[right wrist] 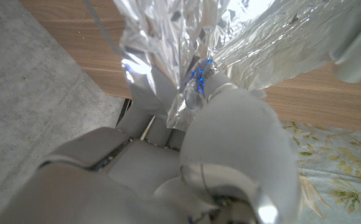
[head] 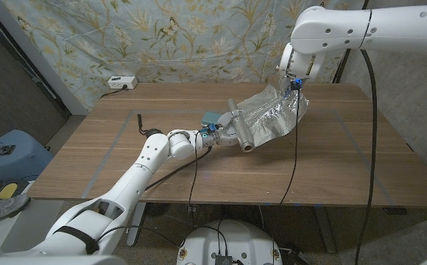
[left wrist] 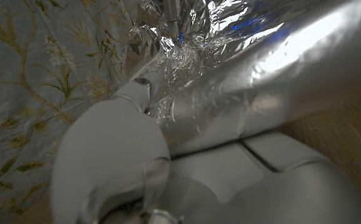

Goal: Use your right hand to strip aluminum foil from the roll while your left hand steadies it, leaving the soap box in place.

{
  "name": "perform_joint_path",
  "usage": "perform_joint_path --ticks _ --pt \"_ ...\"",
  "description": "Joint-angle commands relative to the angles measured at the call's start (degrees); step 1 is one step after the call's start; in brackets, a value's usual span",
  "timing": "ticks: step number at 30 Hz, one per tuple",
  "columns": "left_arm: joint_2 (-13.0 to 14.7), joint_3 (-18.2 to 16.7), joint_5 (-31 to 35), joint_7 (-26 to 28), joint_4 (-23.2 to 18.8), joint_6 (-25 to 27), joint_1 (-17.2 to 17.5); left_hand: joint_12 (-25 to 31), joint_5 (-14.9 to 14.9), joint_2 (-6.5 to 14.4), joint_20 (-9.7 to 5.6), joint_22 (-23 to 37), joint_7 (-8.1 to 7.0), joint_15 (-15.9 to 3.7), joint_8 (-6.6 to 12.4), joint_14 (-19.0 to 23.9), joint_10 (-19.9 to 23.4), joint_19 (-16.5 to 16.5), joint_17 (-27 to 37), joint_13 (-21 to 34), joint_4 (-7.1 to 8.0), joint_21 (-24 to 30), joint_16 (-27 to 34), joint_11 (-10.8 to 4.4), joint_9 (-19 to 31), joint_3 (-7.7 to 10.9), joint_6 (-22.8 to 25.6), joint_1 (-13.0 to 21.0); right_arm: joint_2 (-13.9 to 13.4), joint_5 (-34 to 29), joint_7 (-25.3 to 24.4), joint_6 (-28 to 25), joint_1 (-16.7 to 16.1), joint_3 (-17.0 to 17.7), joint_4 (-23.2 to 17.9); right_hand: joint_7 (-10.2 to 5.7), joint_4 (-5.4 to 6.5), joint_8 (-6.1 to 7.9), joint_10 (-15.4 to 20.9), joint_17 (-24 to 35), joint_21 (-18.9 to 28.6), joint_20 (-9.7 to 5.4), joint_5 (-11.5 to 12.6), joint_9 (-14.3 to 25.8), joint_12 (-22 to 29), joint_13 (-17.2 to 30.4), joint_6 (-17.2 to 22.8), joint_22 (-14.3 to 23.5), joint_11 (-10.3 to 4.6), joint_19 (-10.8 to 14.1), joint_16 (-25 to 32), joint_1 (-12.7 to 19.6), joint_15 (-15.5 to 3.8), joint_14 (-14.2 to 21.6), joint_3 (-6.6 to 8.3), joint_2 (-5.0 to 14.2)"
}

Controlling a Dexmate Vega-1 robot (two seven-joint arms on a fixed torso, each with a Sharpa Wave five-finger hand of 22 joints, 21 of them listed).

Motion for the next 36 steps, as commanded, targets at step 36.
perform_joint_path --ticks 36 --pt "2.7 -0.2 3.6 -2.1 -1.9 -0.3 -1.0 0.1 -0.1 0.1 -0.42 0.1 0.57 -0.65 1.27 0.3 3.0 0.4 0.4 0.6 -1.6 0.1 1.6 -0.77 0.0 0.72 4.2 2.5 -0.7 0.2 -2.4 0.0 2.5 -1.3 1.3 -0.07 0.09 -1.37 -0.4 1.2 2.8 -0.05 0.3 0.1 0.9 0.0 0.8 -0.1 -0.55 -1.1 -1.7 0.6 -0.39 0.7 -0.62 0.49"
